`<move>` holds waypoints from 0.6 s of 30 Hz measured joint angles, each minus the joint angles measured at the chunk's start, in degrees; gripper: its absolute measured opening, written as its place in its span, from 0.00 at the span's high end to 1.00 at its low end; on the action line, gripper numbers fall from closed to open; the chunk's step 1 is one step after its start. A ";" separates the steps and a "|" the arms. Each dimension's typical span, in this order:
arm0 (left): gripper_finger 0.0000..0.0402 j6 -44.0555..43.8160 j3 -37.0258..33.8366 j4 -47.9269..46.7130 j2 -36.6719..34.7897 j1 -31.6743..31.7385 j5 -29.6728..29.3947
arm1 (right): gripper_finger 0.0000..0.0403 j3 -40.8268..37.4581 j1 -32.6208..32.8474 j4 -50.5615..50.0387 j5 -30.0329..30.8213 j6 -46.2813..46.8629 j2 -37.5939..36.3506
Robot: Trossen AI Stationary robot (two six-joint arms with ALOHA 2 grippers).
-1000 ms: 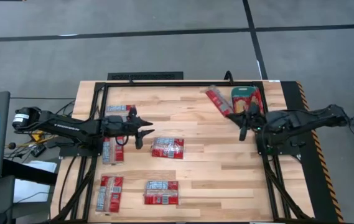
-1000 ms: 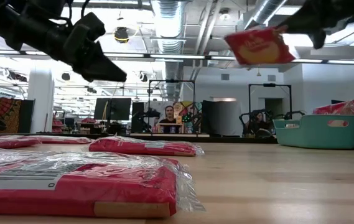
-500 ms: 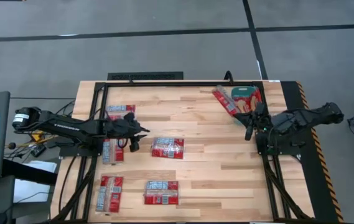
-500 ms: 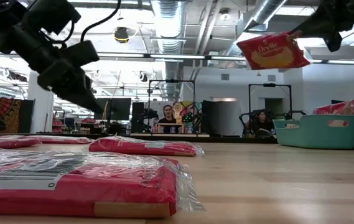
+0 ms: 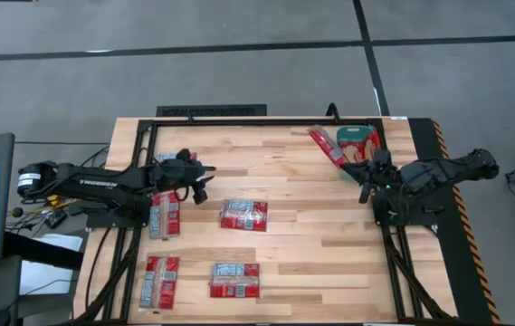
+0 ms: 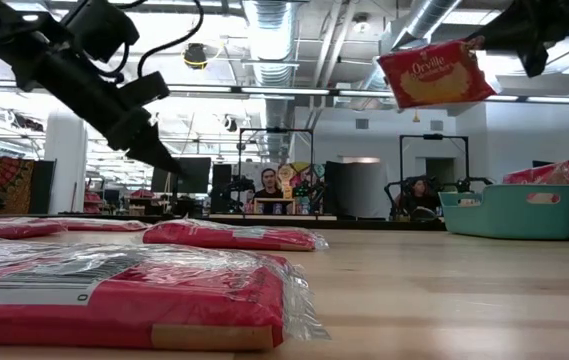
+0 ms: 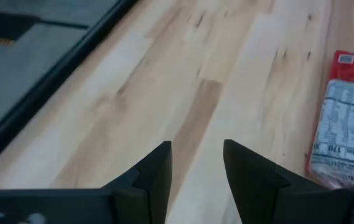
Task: Sort popcorn bags into baskets
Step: Put the popcorn bag into the green bin
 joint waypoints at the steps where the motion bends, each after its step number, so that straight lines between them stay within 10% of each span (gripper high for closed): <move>1: 0.66 -0.17 -0.04 0.48 0.02 0.00 0.00 | 0.99 0.00 0.06 0.15 0.08 -0.03 -0.09; 9: 0.66 1.51 -2.38 15.55 -6.14 -2.79 20.37 | 0.99 0.26 0.01 -0.86 0.45 -0.24 -1.02; 18: 0.66 4.17 -13.84 16.81 -28.38 -7.60 13.36 | 0.99 0.26 0.01 -1.00 0.54 -0.24 -1.04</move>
